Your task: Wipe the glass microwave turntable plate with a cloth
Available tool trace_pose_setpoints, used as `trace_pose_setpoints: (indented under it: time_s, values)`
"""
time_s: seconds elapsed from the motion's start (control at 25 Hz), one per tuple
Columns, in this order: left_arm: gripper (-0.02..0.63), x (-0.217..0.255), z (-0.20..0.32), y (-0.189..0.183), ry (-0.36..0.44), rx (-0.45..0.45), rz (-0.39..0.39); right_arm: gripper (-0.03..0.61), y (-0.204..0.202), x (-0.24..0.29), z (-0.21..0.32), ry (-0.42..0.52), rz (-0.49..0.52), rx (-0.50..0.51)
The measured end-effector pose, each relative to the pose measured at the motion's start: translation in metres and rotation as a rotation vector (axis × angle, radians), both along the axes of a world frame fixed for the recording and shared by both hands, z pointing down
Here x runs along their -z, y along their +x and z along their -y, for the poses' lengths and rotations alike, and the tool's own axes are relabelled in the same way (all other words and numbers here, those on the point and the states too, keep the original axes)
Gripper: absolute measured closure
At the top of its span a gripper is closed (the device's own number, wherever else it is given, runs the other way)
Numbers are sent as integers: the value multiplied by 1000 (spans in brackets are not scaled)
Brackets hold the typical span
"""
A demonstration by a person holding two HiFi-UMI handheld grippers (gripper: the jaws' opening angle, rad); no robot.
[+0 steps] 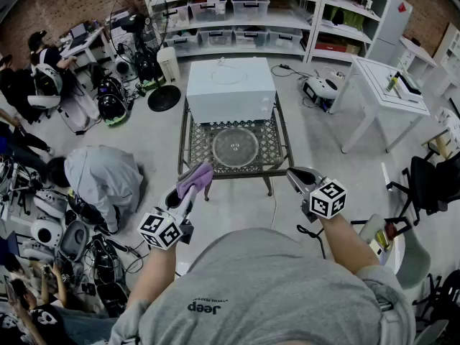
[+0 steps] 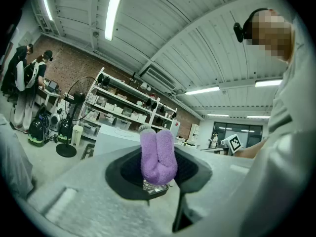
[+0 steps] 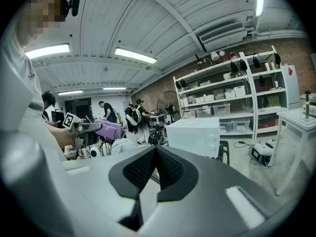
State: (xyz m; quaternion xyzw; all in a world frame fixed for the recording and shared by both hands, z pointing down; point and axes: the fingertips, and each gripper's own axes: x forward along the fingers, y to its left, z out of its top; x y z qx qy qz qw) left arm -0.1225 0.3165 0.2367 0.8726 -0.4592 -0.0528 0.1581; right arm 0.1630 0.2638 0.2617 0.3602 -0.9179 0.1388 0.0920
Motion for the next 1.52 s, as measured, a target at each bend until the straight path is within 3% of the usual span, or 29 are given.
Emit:
trace_pose_setpoints:
  time_s: [0.64, 1.24, 1.52]
  values:
    - [503, 9, 6, 23, 6, -3, 11, 569, 21, 15, 2, -6, 55, -4]
    - [503, 16, -23, 119, -18, 101, 45, 569, 92, 21, -1, -7, 101, 148]
    - [503, 17, -17, 138, -38, 127, 56, 569, 100, 15, 10, -2, 114, 191]
